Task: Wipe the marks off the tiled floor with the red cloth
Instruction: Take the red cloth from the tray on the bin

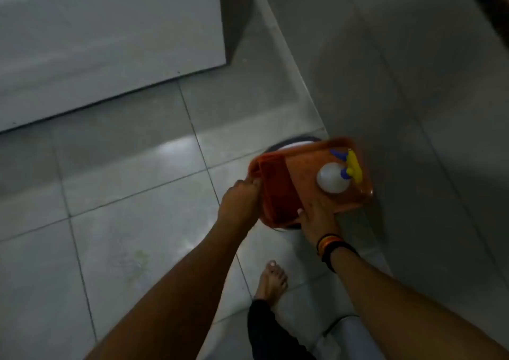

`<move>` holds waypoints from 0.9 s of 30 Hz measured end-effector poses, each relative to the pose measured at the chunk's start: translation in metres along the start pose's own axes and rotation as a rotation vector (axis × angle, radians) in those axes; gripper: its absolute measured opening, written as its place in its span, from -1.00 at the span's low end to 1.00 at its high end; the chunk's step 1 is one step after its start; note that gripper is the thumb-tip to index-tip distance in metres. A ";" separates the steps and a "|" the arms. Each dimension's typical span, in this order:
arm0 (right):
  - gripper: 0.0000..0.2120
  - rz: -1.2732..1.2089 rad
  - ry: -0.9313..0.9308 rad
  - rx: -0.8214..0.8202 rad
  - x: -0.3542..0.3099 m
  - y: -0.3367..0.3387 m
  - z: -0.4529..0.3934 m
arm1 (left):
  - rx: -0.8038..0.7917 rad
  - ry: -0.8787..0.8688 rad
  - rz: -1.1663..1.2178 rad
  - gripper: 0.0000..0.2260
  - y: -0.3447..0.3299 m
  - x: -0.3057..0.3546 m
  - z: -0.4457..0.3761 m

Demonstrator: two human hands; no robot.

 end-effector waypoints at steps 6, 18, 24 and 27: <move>-0.65 0.110 -0.193 0.019 0.017 -0.046 -0.076 | -0.168 -0.327 -0.278 -0.51 -0.068 0.003 -0.112; -0.72 -0.089 -0.212 0.112 0.021 -0.063 -0.085 | -0.024 -0.599 -0.695 -0.67 -0.084 0.002 -0.139; -0.77 -0.549 -0.020 0.190 0.002 -0.038 -0.023 | 0.196 -0.521 -0.351 -0.74 -0.033 -0.051 -0.051; -0.73 -0.614 0.083 0.146 -0.028 -0.048 0.015 | 0.105 -0.429 -0.188 -0.82 -0.041 -0.093 0.029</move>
Point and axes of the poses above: each hand's wrist, its own z-axis away from the middle knuckle, its own y-axis out of the back of the hand, x = y × z, the point moved 6 cm from there along -z, towards the middle knuckle, and after that the axes turned 7 degrees about -y, right-handed, at the moved point
